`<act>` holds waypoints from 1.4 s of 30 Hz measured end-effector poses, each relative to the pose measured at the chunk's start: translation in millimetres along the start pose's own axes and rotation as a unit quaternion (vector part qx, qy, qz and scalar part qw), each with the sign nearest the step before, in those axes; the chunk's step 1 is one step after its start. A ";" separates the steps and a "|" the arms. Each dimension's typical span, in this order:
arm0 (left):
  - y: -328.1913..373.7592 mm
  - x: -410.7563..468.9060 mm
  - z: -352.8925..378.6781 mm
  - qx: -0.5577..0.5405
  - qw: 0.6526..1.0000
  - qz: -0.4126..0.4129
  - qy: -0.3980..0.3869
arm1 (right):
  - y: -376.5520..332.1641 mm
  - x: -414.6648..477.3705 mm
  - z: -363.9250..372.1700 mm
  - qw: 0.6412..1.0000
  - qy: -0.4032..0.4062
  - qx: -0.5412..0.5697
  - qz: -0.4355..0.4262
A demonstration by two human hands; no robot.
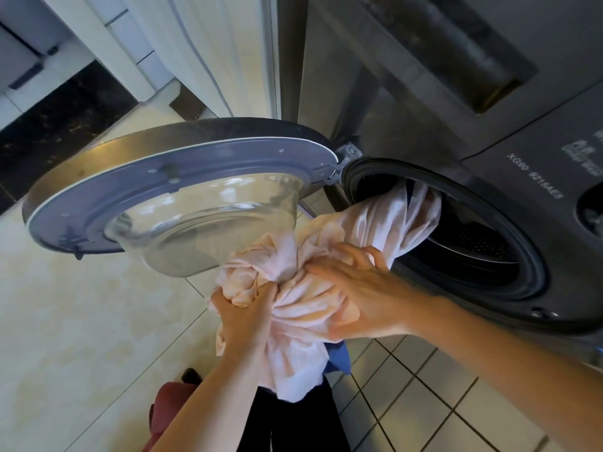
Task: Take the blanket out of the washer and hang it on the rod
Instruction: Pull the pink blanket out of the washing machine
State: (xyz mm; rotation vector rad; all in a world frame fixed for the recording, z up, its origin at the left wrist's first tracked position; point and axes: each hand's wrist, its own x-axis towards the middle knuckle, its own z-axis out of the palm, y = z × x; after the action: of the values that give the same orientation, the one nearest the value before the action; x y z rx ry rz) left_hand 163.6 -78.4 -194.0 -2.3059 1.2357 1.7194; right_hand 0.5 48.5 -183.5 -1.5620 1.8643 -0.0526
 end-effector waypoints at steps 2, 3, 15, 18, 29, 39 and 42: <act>-0.4 -1.4 -3.3 -0.006 1.000 0.018 -0.003 | 17.4 7.8 1.0 0.997 -0.037 -0.071 -0.016; -0.7 -1.3 -5.0 -0.013 1.000 0.026 -0.002 | 27.3 12.8 1.2 0.993 -0.039 -0.113 -0.022; 5.4 0.4 -36.5 -0.044 0.992 0.113 -0.035 | 89.1 70.4 25.5 0.986 -0.104 -0.098 0.089; 8.1 2.6 -41.7 -0.051 0.991 0.120 -0.040 | 98.1 74.9 31.2 0.983 -0.118 -0.092 0.105; 21.3 9.2 -59.9 -0.070 0.979 0.182 -0.061 | 111.2 63.4 16.9 0.965 -0.110 -0.110 0.213; 17.3 11.4 -53.6 0.046 0.977 0.184 0.095 | 89.9 18.6 11.7 0.978 0.024 -0.115 0.171; 12.7 14.0 -52.1 0.079 0.973 0.191 0.098 | 71.4 6.5 10.8 0.984 0.086 -0.117 0.099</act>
State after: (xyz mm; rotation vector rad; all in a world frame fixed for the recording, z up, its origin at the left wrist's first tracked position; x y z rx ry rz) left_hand 199.2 -118.3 -179.3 -2.3009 1.8849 1.4327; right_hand -54.9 66.5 -226.6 -1.5576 2.2217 0.1301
